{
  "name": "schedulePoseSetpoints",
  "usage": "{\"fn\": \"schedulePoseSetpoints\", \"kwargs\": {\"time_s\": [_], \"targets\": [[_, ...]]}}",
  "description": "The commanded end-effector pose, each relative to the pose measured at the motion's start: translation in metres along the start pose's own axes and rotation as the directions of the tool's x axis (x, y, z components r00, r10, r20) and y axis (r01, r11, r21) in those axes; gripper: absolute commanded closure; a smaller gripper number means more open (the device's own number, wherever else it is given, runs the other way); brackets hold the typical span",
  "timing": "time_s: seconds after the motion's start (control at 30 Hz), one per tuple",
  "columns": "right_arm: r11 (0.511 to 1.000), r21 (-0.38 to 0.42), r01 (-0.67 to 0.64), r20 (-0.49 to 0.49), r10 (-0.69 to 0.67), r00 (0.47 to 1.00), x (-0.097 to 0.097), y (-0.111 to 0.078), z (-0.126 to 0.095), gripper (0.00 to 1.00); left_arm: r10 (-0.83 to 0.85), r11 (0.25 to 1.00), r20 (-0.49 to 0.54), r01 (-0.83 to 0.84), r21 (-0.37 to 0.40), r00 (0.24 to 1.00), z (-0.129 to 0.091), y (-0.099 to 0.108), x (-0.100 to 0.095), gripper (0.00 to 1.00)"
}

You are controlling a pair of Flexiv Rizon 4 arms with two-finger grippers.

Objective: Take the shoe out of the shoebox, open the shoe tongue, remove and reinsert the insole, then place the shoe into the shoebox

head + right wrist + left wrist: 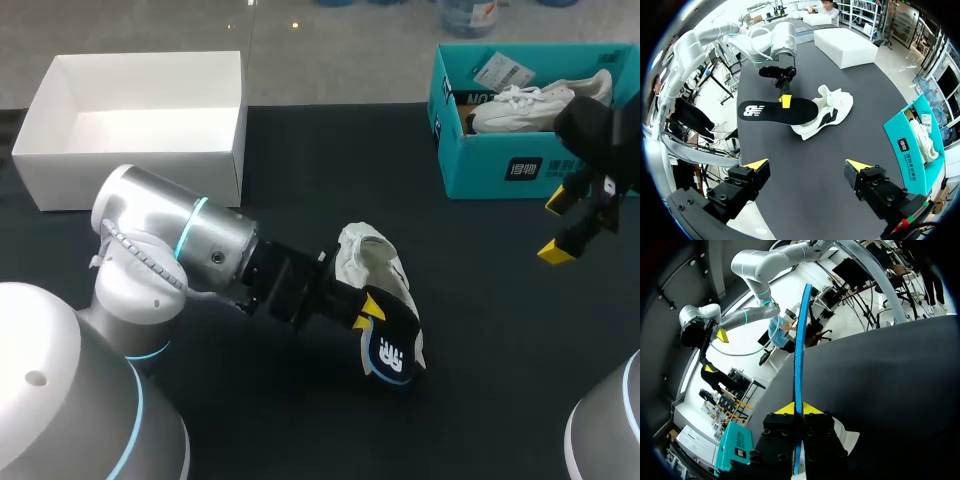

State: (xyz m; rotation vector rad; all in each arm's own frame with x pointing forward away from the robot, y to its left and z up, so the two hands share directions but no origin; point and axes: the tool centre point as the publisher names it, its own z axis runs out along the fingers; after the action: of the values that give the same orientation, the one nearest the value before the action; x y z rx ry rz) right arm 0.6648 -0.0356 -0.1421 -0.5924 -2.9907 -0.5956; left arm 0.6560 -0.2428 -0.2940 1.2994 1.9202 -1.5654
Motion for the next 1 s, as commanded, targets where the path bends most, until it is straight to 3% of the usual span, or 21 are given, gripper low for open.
{"fn": "schedulePoseSetpoints", "kwargs": {"time_s": [0.03, 0.63, 1.0], "targets": [[1.000, 0.004, 0.000, -0.003, 0.000, 1.000, -0.002, 0.001, 0.001, 0.00, 0.002, 1.000, -0.002, -0.002, -0.003, 1.000, 0.004, 0.002, -0.001, 1.00], [1.000, 0.004, 0.000, -0.003, 0.000, 1.000, -0.002, 0.001, 0.001, 0.00, 0.033, 0.998, 0.054, -0.036, 0.052, 0.998, -0.010, -0.036, -0.010, 1.00], [1.000, 0.004, 0.000, -0.003, 0.000, 1.000, -0.002, 0.001, 0.001, 0.00, 0.021, 0.999, 0.012, -0.022, 0.024, 1.000, 0.000, -0.022, -0.004, 1.00]]}}
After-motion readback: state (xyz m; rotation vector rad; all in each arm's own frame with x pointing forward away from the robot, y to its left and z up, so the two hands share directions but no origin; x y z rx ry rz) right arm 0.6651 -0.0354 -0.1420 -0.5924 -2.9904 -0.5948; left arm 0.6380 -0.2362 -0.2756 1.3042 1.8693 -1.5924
